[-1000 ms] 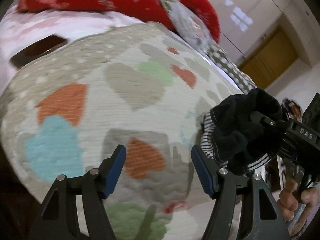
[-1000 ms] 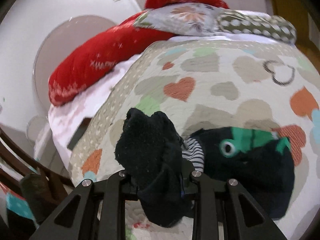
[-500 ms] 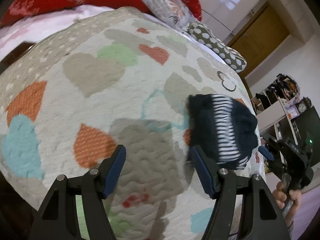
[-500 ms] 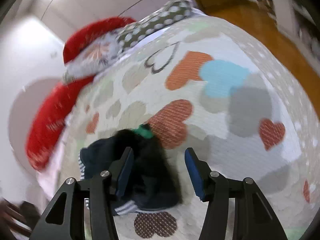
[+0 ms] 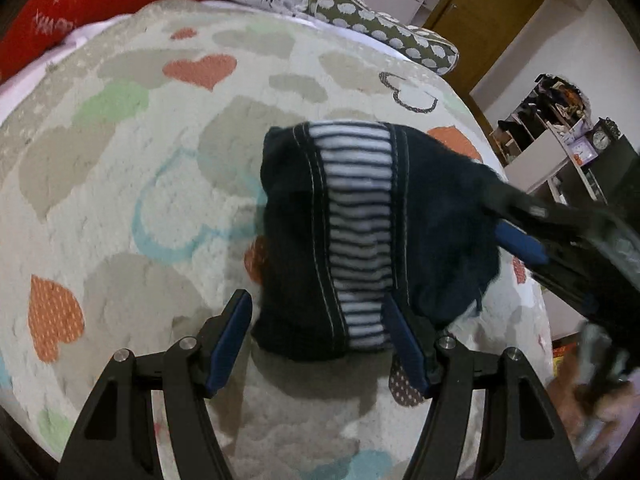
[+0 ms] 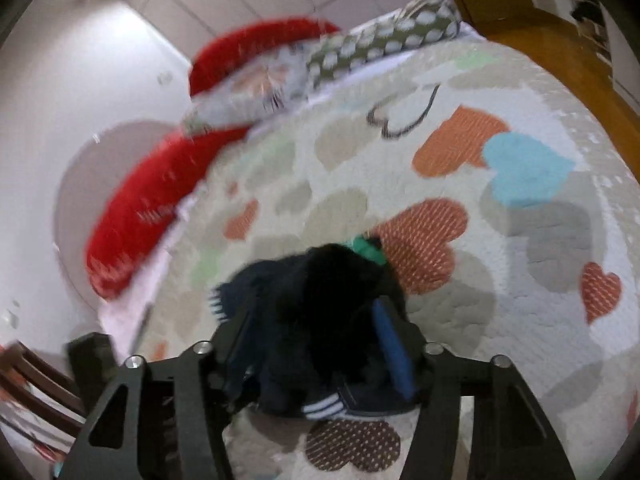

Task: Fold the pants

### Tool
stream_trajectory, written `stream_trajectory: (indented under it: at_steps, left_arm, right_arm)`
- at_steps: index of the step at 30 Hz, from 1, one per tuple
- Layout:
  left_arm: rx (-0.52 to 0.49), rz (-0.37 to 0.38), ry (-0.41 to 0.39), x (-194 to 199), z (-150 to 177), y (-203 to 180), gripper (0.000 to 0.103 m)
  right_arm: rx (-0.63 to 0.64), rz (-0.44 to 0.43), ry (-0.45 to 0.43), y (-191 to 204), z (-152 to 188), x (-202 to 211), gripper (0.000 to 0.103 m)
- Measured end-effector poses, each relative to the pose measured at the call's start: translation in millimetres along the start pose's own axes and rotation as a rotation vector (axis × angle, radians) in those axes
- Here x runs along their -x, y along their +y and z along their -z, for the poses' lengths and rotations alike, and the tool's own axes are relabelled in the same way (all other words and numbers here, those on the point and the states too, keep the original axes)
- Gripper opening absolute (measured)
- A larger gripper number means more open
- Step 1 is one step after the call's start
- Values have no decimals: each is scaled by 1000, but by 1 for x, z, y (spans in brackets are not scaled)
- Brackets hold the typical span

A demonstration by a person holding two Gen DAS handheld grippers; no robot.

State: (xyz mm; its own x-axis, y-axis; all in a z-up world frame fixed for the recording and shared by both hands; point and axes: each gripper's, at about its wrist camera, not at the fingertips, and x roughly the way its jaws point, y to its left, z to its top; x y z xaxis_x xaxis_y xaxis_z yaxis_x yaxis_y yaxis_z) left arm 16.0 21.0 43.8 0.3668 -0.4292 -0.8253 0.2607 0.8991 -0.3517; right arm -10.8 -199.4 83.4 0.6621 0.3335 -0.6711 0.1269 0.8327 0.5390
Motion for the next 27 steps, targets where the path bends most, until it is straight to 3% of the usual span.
stream_trajectory:
  at_steps: [2, 4, 5, 7, 11, 18, 22, 25, 27]
  left_arm:
    - [6, 13, -5, 11, 0, 4, 67]
    - [9, 2, -38, 25, -5, 10, 67]
    - [12, -8, -53, 30, -7, 12, 67]
    - [21, -20, -72, 34, -15, 15, 67]
    - [45, 2, -50, 26, -22, 12, 67]
    - [-8, -4, 37, -25, -8, -9, 67]
    - [-1, 13, 19, -26, -6, -6, 67]
    - [18, 38, 0, -26, -3, -2, 67]
    - [23, 42, -16, -26, 0, -2, 67]
  right_arm:
    - [29, 12, 17, 6, 2, -14, 63]
    - [66, -37, 47, 12, 3, -18, 30]
    - [71, -46, 44, 11, 3, -14, 23]
    - [61, -61, 0, 7, 3, 0, 22]
    - [32, -9, -48, -9, -1, 15, 6]
    - [-28, 66, -9, -39, 3, 4, 8]
    - [30, 72, -74, -21, -3, 24, 8]
    - [76, -24, -112, 2, -18, 42, 8]
    - [76, -129, -59, 14, -25, 35, 10]
